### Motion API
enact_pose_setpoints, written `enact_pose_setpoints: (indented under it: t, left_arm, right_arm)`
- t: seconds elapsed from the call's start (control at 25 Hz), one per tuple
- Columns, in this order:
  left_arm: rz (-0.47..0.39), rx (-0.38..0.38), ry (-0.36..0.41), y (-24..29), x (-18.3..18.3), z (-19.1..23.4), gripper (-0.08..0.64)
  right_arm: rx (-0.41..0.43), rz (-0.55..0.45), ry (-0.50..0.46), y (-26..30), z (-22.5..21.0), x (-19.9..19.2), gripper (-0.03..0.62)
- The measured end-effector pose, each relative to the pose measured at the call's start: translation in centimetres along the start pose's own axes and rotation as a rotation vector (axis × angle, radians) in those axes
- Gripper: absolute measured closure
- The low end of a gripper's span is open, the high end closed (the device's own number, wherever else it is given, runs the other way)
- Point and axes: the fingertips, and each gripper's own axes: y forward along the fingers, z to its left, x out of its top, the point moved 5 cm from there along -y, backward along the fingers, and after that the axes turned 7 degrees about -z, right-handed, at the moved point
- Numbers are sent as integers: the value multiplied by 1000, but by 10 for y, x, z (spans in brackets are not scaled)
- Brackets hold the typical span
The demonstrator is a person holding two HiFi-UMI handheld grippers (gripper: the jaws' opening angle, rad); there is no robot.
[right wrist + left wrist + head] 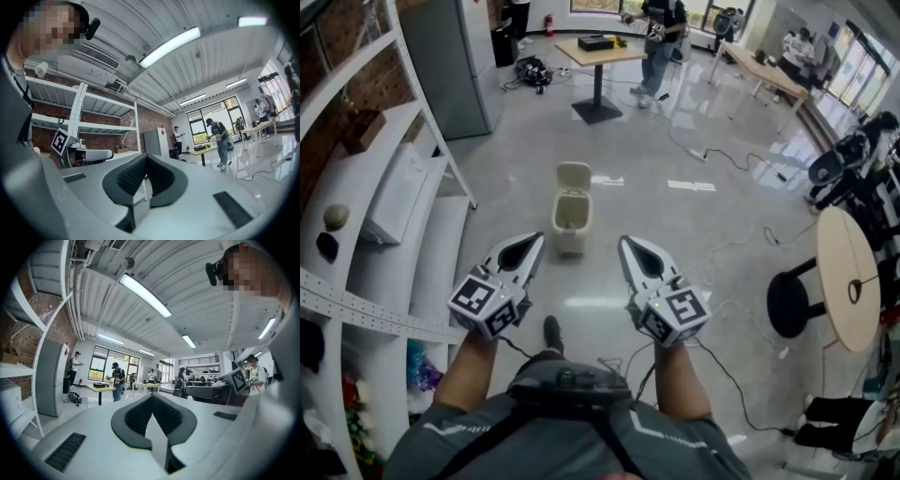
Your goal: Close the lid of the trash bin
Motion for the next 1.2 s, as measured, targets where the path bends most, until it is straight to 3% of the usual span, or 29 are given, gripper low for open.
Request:
enact_pose_setpoints:
  t: [0.48, 0.88, 1.2]
  left_arm:
    - [-45, -19, -33, 53, 18, 123, 558]
    - [-53, -57, -86, 84, 9, 181, 558]
    - [-38, -40, -67, 117, 6, 208, 557]
  right_arm:
    - [-36, 18, -48, 125, -33, 4, 581]
    - [-82, 58, -42, 186, -53, -3, 581]
    - [-55, 63, -35, 221, -86, -11, 581]
